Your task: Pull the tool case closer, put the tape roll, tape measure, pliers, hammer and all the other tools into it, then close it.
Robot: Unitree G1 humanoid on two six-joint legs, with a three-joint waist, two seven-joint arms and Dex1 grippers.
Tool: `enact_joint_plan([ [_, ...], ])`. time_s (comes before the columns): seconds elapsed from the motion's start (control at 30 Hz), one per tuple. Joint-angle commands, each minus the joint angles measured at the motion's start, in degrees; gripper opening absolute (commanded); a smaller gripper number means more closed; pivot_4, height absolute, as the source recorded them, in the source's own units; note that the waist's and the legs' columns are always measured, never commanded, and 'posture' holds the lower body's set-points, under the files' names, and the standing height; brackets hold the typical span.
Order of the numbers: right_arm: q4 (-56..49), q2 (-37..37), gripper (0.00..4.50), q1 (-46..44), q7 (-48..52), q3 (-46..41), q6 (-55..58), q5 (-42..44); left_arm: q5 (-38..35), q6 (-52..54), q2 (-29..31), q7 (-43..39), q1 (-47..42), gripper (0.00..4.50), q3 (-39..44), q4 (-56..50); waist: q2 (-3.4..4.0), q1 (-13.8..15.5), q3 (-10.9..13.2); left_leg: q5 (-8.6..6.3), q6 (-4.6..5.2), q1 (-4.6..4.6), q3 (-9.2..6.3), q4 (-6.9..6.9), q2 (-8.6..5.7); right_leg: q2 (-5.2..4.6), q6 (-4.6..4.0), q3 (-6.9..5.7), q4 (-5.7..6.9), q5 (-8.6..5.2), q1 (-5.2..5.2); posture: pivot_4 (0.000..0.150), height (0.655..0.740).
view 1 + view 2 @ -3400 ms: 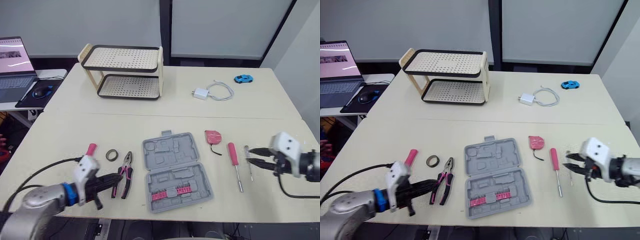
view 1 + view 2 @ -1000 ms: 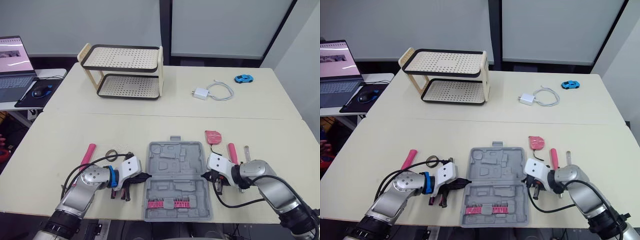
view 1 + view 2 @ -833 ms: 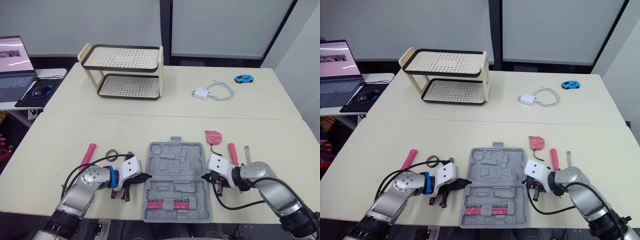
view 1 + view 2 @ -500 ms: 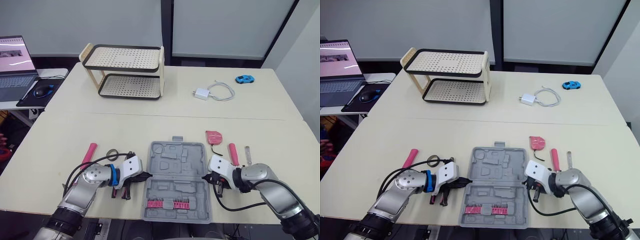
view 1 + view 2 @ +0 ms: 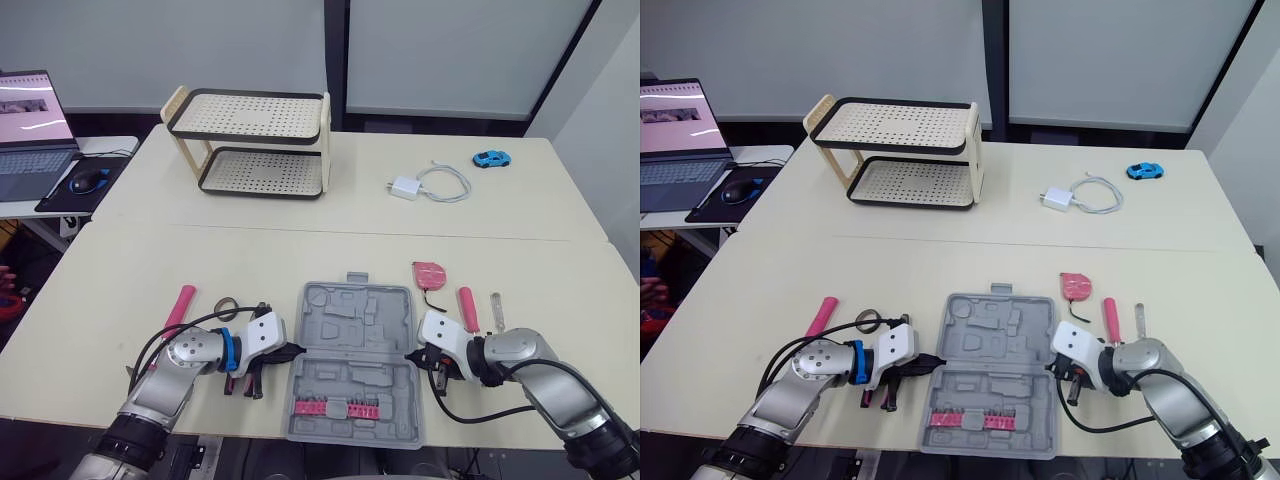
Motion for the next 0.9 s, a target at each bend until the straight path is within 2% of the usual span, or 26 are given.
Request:
enact_joint_plan([
  [0.03,-1.12,-0.03,0.02,-0.31,0.14,-0.09,-0.12,1.47,0.42,-0.53,-0.99,0.10,-0.23,0.00,-1.54,-0.17,0.00,0.01,0.00,0.00,0.00,0.00,0.00,0.00,0.00,0.00,0.00,0.00,0.00,0.00,0.00,0.150,0.7350],
  [0.9,-4.05,-3.34,0.02,1.87,0.92,1.94,2.37,3.72,-0.87,3.23,1.28,-2.38,4.27,0.00,-2.08,-5.64,0.00,0.15,0.00,0.00,0.00,0.00,0.01,-0.01,0.00,0.00,0.01,0.01,-0.05,-0.01,0.01,0.150,0.7350],
])
